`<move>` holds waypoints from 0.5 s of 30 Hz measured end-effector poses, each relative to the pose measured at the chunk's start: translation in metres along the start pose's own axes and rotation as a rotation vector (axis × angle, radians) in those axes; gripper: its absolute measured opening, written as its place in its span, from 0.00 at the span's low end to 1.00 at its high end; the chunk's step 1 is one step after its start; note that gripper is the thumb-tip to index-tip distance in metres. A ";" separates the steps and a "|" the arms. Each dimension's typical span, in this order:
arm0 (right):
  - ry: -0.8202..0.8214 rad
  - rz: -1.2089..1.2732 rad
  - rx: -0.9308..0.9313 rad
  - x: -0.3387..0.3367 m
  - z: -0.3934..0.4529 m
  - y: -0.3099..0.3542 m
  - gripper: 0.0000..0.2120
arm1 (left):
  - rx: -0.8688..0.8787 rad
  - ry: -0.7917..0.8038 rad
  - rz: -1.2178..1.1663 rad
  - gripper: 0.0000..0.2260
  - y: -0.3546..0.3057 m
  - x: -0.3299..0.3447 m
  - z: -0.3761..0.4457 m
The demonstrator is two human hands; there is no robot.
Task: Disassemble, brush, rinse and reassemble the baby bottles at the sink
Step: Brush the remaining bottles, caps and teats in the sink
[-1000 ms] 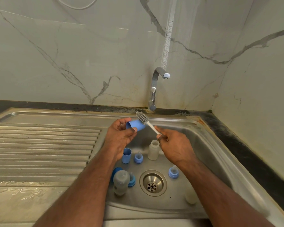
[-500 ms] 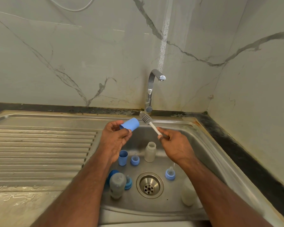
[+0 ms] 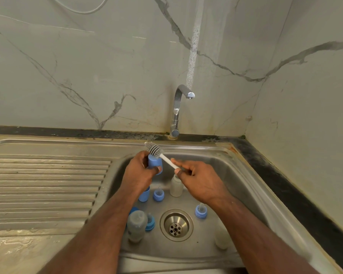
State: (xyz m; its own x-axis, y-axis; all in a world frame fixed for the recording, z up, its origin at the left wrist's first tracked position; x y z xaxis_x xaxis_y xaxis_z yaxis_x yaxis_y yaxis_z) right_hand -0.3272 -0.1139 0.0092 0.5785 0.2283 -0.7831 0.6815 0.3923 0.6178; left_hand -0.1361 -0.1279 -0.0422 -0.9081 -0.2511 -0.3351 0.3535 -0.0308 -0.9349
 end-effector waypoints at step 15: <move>-0.062 -0.094 0.045 -0.010 0.003 -0.005 0.18 | 0.064 -0.052 -0.117 0.23 -0.002 -0.011 0.000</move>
State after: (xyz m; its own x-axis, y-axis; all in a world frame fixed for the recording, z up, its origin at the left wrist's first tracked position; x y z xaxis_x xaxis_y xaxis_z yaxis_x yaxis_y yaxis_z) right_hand -0.3353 -0.1209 0.0140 0.5366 0.1358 -0.8328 0.7529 0.3686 0.5453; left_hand -0.1269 -0.1255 -0.0365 -0.9317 -0.2918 -0.2163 0.2611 -0.1238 -0.9574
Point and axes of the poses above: each hand's wrist, its own z-axis towards the middle knuckle, its own x-axis out of the palm, y = z × x, the point moved 7 cm from there along z, towards the middle knuckle, and after that the axes turned 9 degrees about y, right-handed, at the moved point
